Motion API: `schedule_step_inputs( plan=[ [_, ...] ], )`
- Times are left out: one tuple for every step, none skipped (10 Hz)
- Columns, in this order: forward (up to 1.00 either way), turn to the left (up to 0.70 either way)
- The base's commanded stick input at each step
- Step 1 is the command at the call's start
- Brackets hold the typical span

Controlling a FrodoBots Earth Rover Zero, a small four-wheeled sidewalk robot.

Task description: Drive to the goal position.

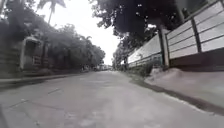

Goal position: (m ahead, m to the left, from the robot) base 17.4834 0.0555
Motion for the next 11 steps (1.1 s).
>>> schedule_step_inputs(
  plan=[
    [0.50,0.00],
    [0.50,0.00],
    [0.50,0.00],
    [0.50,0.00],
    [0.50,0.00],
    [0.50,0.00],
    [0.50,0.00],
    [0.50,0.00],
    [0.50,0.00],
    [0.50,0.00],
    [0.50,0.00]
  ],
)
